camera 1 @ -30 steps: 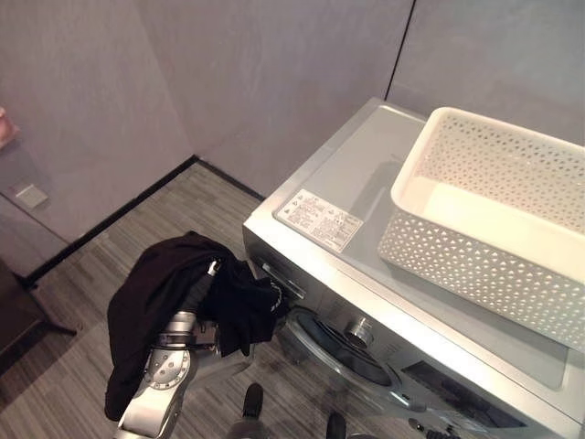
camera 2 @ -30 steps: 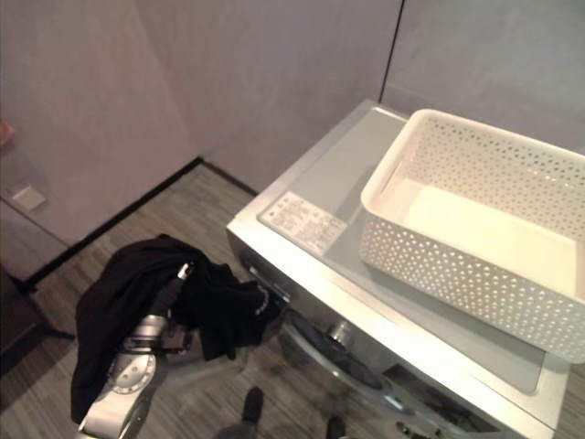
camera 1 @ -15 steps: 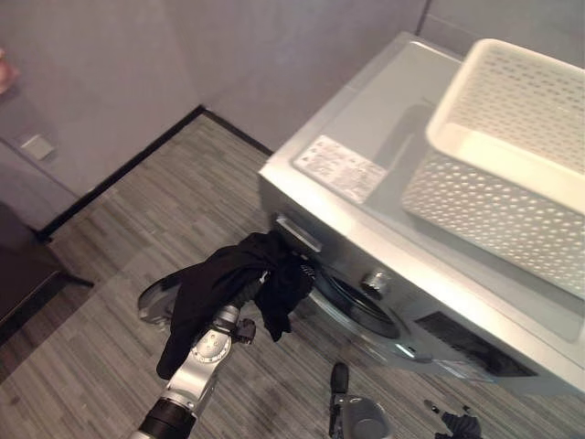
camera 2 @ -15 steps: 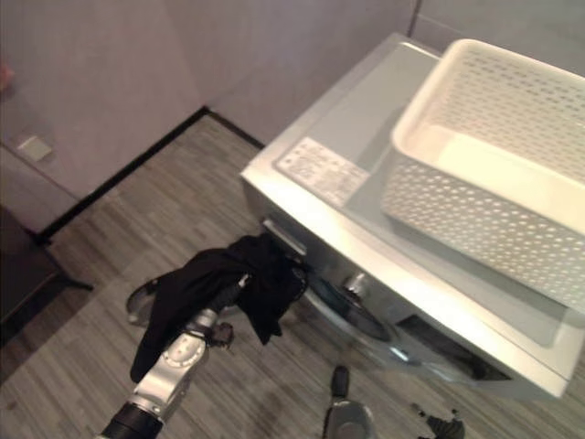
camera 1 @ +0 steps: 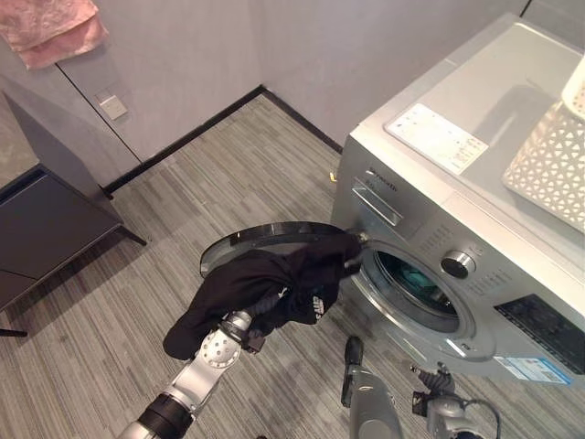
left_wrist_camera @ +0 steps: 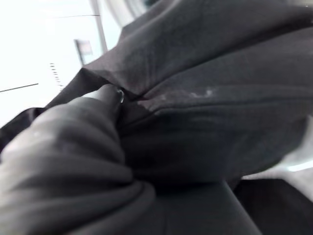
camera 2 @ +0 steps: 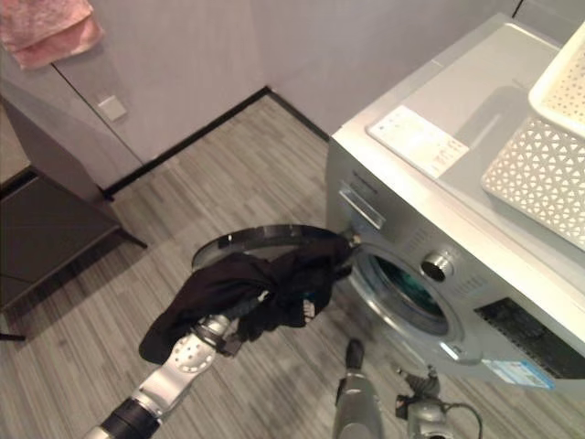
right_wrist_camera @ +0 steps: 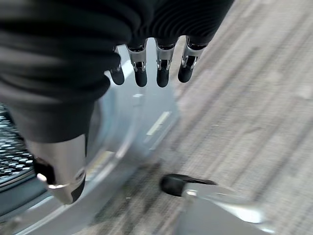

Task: Grab the laundry basket,head to the washer,open it,put in the laundry and shut it.

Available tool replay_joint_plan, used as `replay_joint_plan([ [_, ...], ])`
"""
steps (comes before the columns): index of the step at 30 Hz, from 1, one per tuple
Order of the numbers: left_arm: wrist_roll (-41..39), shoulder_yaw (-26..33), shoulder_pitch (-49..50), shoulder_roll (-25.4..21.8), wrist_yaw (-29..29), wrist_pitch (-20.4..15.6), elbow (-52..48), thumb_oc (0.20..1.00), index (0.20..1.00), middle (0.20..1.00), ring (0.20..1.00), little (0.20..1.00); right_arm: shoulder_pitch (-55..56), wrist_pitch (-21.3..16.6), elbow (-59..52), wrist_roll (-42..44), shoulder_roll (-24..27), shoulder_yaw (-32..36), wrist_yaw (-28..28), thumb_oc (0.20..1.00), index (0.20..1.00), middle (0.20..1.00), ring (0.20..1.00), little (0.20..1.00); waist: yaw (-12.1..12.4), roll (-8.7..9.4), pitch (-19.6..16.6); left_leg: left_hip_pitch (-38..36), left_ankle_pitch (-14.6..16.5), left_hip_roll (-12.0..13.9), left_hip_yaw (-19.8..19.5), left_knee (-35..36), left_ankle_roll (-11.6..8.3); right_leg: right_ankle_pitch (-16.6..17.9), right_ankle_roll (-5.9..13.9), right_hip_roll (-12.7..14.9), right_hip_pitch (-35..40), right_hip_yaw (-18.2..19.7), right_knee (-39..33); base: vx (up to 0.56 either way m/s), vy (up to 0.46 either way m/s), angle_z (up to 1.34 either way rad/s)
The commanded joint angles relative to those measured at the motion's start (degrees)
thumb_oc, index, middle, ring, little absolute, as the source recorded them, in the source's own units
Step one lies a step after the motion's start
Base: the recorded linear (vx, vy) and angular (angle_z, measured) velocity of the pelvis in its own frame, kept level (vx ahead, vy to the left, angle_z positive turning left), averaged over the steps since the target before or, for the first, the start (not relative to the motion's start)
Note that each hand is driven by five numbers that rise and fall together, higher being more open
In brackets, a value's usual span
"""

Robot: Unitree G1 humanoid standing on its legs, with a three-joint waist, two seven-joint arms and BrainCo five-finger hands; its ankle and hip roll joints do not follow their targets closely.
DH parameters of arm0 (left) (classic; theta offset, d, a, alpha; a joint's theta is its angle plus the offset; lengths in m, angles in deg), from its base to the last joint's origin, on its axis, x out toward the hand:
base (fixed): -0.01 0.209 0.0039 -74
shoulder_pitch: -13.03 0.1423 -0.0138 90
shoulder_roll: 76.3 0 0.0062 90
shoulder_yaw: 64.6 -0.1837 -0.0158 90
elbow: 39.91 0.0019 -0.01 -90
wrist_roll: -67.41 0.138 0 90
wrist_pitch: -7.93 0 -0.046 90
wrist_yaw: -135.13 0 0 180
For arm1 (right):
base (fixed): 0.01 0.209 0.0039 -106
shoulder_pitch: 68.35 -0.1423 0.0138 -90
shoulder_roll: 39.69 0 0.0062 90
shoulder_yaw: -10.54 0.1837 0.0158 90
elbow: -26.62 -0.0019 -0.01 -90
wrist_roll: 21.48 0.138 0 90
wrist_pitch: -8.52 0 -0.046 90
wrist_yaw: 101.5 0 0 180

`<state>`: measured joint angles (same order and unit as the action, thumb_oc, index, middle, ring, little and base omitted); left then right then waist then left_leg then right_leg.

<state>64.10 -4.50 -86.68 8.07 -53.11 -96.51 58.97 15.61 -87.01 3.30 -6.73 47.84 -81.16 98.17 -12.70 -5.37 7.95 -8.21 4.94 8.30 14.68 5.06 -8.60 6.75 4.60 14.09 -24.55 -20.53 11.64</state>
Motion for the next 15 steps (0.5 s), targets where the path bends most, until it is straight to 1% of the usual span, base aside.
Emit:
replay_joint_plan([
  [1, -0.46, -1.31, -4.58, 3.59, 0.18, -4.55, -5.46, 0.2, 0.2, 0.2, 0.2, 0.2, 2.49, 0.15, 0.2, -1.18, 0.11, -0.49, 0.3, 1.0, 1.0, 1.0, 1.0, 1.0, -1.92, 1.22, -1.2, -10.27, 11.26, -0.65, -1.37, -5.07, 2.38, 6.31, 6.82, 3.08, 0.34, 0.44, -12.57, 0.04, 0.029, -0.1],
  [3, -1.81, -3.35, -7.12, 5.21, 0.92, -4.33, -4.36, 0.2, 0.2, 0.2, 0.2, 0.2, 2.56, 0.15, -0.05, -0.93, 0.02, -0.68, 0.35, 1.0, 1.0, 1.0, 1.0, 1.0, -2.74, 1.39, -1.18, -10.7, 12.03, -1.03, -1.29, -5.27, 2.66, 6.54, 7.03, 3.44, 0.32, 0.58, -12.4, 0.04, 0.023, -0.09],
  [5, -3.18, -6.66, -10.13, 7.76, 2.03, -3.74, -1.1, 0.2, 0.2, 0.2, 0.2, 0.2, 3.43, 0.2, -0.33, -0.26, -0.54, -0.59, 0.16, 1.0, 1.0, 1.0, 1.0, 1.0, -4.37, 1.54, -1.08, -11.69, 13.13, -1.75, -0.97, -5.06, 3.07, 7.09, 7.36, 3.78, 0.01, 0.84, -12.33, 0.04, 0.024, -0.17],
  [6, -3.17, -6.72, -10.24, 7.87, 2.02, -3.85, -0.92, 0.2, 0.2, 0.2, 0.2, 0.2, 3.43, 0.21, -0.35, -0.26, -0.51, -0.54, 0.16, 1.0, 1.0, 1.0, 1.0, 1.0, -4.29, 1.52, -1.04, -11.75, 13.12, -1.78, -0.94, -5.03, 3.08, 7.1, 7.38, 3.78, 0.02, 0.88, -12.32, 0.05, 0.024, -0.18],
  [7, -4.81, -8.23, -11.31, 9.36, 2.68, -3.18, 1.41, 0.2, 0.2, 0.2, 0.2, 0.2, 4.57, 0.36, -0.14, 0.06, -0.92, -0.44, 0.3, 1.0, 1.0, 1.0, 1.0, 1.0, -5.42, 1.5, -0.8, -12.25, 13.49, -2.02, -0.66, -4.88, 3.18, 7.39, 7.48, 3.94, -0.45, 1.0, -12.01, 0.03, 0.013, -0.12],
  [8, -4.81, -8.26, -11.38, 9.44, 2.67, -3.26, 1.55, 0.2, 0.2, 0.2, 0.2, 0.2, 4.59, 0.38, -0.18, 0.06, -0.9, -0.41, 0.31, 1.0, 1.0, 1.0, 1.0, 1.0, -5.38, 1.49, -0.79, -12.27, 13.49, -2.04, -0.64, -4.88, 3.2, 7.39, 7.49, 3.95, -0.46, 1.03, -11.98, 0.04, 0.021, -0.12],
  [10, -6.97, -9.12, -12.27, 11.14, 2.97, -2.55, 4.31, 0.2, 0.2, 0.2, 0.2, 0.2, 5.99, 0.75, 0.14, 0.09, -1.35, -0.1, 0.36, 1.0, 1.0, 1.0, 1.0, 1.0, -6.64, 1.35, -0.22, -12.69, 13.97, -2.32, -0.19, -4.85, 3.3, 7.52, 7.59, 3.96, -1.2, 1.21, -11.65, 0.02, 0.014, -0.18],
  [11, -6.99, -9.13, -12.35, 11.23, 2.98, -2.63, 4.45, 0.2, 0.2, 0.2, 0.2, 0.2, 6.0, 0.76, 0.11, 0.09, -1.31, -0.08, 0.37, 1.0, 1.0, 1.0, 1.0, 1.0, -6.61, 1.3, -0.22, -12.69, 13.98, -2.33, -0.17, -4.85, 3.3, 7.51, 7.59, 3.95, -1.23, 1.23, -11.62, 0.02, 0.016, -0.18],
  [12, -7.88, -9.43, -12.57, 11.96, 3.02, -2.4, 5.74, 0.2, 0.2, 0.2, 0.2, 0.2, 6.62, 0.8, 0.18, 0.15, -1.36, 0.05, 0.39, 1.0, 1.0, 1.0, 1.0, 1.0, -7.11, 1.26, 0.09, -12.82, 14.33, -2.48, 0.0, -4.85, 3.37, 7.56, 7.58, 3.95, -1.52, 1.29, -11.5, 0.03, 0.023, -0.21],
  [13, -10.68, -9.48, -12.98, 13.39, 2.96, -2.02, 8.0, 0.2, 0.2, 0.2, 0.2, 0.2, 7.72, 0.97, 0.38, 0.41, -1.4, 0.5, 0.36, 1.0, 1.0, 1.0, 1.0, 1.0, -8.14, 1.03, 0.82, -12.96, 14.62, -2.59, 0.55, -5.11, 3.35, 7.67, 7.57, 3.95, -2.5, 1.52, -10.98, 0.08, 0.069, -0.25],
  [14, -12.92, -9.71, -13.51, 14.36, 2.63, -1.86, 9.73, 0.2, 0.2, 0.2, 0.2, 0.2, 8.57, 1.05, 1.3, 1.02, -1.61, 1.04, 0.37, 1.0, 1.0, 1.0, 1.0, 1.0, -8.76, 0.21, 2.04, -13.28, 16.19, -2.21, 0.57, -5.89, 3.89, 7.27, 8.43, 3.21, -3.12, 2.44, -10.51, 0.07, 0.075, -0.28],
  [15, -14.07, -9.74, -14.07, 15.2, 2.24, -1.92, 10.84, 0.2, 0.2, 0.2, 0.2, 0.2, 8.82, 1.01, 2.0, 1.64, -1.55, 1.55, 0.5, 1.0, 1.0, 1.0, 1.0, 1.0, -9.58, 0.09, 3.14, -13.15, 17.21, -2.41, 0.9, -6.53, 4.11, 7.43, 8.49, 3.19, -4.12, 2.89, -10.12, 0.05, 0.068, -0.28],
])
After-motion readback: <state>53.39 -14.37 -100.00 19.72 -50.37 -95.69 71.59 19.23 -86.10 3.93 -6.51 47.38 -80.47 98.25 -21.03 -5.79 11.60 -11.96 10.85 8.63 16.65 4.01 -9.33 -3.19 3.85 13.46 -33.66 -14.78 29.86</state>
